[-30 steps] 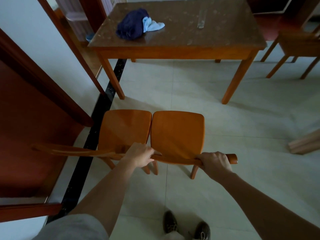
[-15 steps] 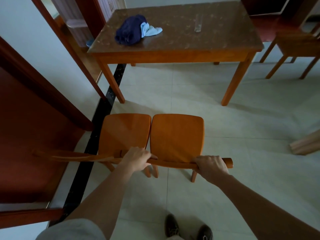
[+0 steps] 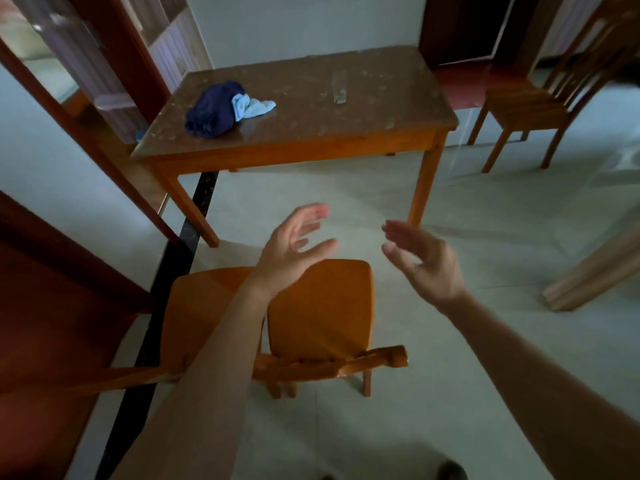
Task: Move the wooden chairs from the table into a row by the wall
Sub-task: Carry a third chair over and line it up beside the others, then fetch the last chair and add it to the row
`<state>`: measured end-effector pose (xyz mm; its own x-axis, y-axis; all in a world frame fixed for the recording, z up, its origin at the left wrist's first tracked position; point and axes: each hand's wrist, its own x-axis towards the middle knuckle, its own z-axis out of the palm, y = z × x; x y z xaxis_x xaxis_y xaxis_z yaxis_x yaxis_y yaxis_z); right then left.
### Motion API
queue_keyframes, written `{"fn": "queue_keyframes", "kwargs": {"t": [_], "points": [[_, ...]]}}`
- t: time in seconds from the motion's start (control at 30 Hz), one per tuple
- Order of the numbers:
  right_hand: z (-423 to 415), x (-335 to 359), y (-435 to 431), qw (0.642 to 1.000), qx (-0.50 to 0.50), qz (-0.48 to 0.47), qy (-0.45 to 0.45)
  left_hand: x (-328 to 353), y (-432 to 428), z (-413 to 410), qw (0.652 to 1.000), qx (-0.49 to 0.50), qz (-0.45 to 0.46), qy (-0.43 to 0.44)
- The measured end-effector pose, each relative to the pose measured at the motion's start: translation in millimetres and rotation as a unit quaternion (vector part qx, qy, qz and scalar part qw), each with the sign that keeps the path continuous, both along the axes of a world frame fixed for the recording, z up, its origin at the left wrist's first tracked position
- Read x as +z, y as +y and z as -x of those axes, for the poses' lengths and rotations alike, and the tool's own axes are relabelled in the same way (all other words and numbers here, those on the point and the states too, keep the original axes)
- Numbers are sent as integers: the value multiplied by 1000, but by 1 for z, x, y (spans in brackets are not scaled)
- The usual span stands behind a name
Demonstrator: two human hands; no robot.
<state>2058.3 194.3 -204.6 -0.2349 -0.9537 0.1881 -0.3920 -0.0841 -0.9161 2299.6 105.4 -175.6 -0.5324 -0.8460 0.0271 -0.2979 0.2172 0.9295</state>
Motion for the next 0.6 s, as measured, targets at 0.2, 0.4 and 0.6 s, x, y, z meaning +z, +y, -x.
{"fn": "queue_keyframes", "kwargs": {"t": [0.2, 0.4, 0.6], "points": [[157, 71, 20, 979, -36, 191, 54, 72, 5, 161, 982, -68, 148, 91], [316, 116, 46, 964, -46, 229, 128, 108, 1, 345, 961, -146, 187, 143], [437, 126, 22, 957, -57, 227, 172, 114, -32, 470, 959, -182, 180, 124]]}}
